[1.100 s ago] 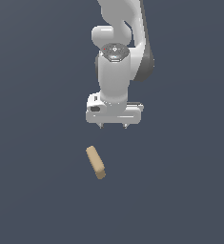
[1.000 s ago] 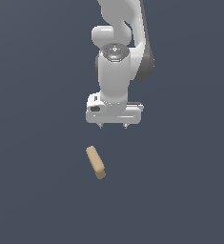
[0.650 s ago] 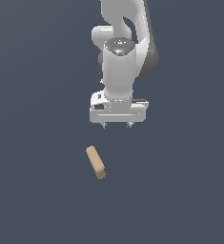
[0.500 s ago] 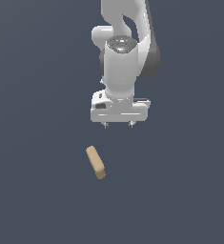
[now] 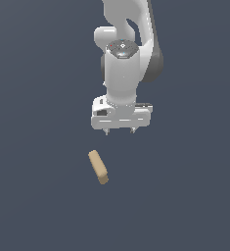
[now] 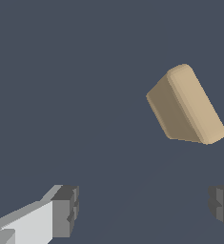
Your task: Pick up the object and move it to a goal position.
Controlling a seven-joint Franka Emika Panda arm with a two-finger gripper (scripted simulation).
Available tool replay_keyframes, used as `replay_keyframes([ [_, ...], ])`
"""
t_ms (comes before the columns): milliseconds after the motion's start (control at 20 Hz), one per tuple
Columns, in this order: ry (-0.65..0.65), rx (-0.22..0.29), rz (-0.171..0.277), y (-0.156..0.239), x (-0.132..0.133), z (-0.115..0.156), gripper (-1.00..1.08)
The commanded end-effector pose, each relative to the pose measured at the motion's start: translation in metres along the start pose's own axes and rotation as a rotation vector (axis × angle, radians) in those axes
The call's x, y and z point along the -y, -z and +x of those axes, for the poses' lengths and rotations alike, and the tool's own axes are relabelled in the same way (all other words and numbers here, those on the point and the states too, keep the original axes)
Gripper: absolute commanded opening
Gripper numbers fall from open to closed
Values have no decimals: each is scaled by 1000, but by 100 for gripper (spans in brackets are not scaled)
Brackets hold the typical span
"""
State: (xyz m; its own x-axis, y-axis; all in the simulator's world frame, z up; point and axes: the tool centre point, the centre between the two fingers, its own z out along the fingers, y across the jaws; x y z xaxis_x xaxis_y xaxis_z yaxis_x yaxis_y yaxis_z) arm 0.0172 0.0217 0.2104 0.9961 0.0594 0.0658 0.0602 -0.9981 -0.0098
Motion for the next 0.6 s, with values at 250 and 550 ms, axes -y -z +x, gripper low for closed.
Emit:
replay_keyframes([
  [250,95,14,-4,-12,-17,19,100],
  [550,216,32,-5,-29,-41,41,100],
])
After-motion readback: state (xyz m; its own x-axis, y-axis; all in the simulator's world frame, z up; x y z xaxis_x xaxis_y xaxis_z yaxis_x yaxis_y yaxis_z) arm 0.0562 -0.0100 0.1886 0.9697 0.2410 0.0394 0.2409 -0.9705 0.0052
